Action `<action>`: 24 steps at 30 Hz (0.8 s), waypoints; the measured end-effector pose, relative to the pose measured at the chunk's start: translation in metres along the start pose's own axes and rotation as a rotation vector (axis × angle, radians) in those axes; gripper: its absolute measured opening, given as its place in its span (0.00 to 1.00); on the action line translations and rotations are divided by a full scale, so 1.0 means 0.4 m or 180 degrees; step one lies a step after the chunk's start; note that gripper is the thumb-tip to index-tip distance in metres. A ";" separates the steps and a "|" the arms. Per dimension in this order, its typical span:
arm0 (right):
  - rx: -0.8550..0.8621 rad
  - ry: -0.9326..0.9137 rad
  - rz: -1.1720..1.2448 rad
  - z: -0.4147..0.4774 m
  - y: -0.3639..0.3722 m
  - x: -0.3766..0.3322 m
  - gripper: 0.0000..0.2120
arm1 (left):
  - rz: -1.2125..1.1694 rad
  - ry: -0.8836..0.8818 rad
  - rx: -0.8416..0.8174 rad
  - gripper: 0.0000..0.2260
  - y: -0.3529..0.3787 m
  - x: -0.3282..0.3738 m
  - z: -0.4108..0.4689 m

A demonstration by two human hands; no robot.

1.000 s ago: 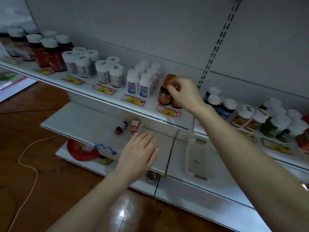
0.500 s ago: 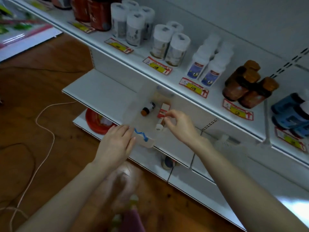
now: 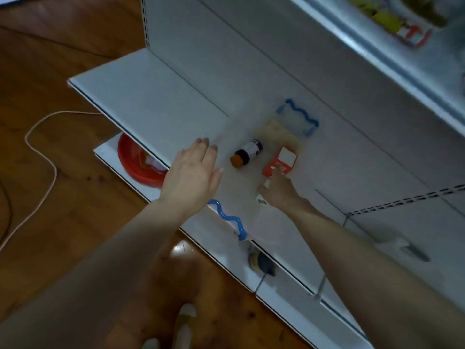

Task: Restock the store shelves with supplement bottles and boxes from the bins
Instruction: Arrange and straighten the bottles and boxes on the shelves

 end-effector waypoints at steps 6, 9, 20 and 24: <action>0.0043 0.0590 0.0060 0.055 0.073 0.052 0.27 | 0.0048 -0.0093 0.0025 0.26 0.045 -0.018 0.031; 0.0137 0.0898 0.0303 0.076 0.102 0.065 0.30 | -0.0031 -0.0103 0.0050 0.26 0.048 -0.024 0.032; 0.0854 0.1488 0.0864 0.133 0.176 0.108 0.34 | -0.0391 -0.0081 0.0181 0.29 0.069 -0.036 0.028; 0.1022 0.1768 0.1229 0.141 0.179 0.130 0.20 | -0.0299 -0.0068 0.0313 0.26 0.071 -0.038 0.027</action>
Point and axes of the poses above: each hand's wrist, its own z-axis towards the middle knuckle, its own y-axis out of the palm, x = y × z, the point moved 6 cm from there along z, towards the middle knuckle, and after that the axes turned 10 degrees about x, right-handed, at the moved point
